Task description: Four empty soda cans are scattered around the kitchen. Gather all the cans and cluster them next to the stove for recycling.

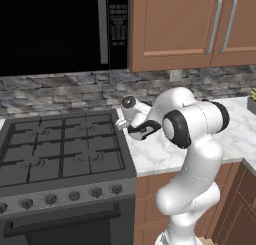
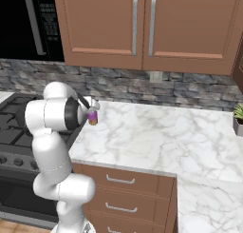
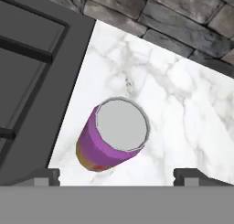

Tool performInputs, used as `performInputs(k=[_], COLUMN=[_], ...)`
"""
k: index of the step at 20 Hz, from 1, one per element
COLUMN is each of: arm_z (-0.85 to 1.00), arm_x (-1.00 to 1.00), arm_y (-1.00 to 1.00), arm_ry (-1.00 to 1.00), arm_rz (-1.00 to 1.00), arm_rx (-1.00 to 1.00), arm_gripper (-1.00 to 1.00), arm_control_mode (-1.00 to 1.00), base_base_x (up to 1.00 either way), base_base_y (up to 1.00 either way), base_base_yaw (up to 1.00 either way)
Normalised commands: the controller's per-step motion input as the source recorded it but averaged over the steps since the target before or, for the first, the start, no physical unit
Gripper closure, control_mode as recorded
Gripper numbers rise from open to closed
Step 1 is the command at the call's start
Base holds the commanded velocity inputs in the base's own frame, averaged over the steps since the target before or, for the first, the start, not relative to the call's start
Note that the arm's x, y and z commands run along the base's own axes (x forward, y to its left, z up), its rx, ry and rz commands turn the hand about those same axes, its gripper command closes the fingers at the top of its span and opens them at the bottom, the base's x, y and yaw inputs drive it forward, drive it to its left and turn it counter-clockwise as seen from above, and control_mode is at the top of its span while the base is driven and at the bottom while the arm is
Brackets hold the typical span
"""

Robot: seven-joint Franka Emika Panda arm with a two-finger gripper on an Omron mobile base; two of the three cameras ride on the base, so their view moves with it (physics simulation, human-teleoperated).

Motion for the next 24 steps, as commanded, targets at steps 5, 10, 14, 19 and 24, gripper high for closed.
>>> performInputs(k=[5, 10, 14, 19, 24], arm_z=[0.31, 0.60, 0.46, 0.32, 0.26], arm_x=[-0.60, -0.35, -0.29, -0.39, -0.44], arm_y=[-0.01, -0.04, -0.10, -0.10, -0.14], arm_ry=[-0.12, -0.07, 0.00, 0.00, 0.00], arm_rz=[-0.02, -0.06, -0.09, -0.09, -0.06], arm_rx=[0.00, 0.01, 0.05, 0.09, 0.12], arm_gripper=[-1.00, -1.00, -1.00, -1.00, -1.00], arm_control_mode=[-1.00, -1.00, -1.00, -1.00, -1.00], base_base_x=[0.00, 0.00, 0.00, 0.00, 0.00], base_base_y=[0.00, 0.00, 0.00, 0.00, 0.00], base_base_yaw=[0.00, 0.00, 0.00, 0.00, 0.00])
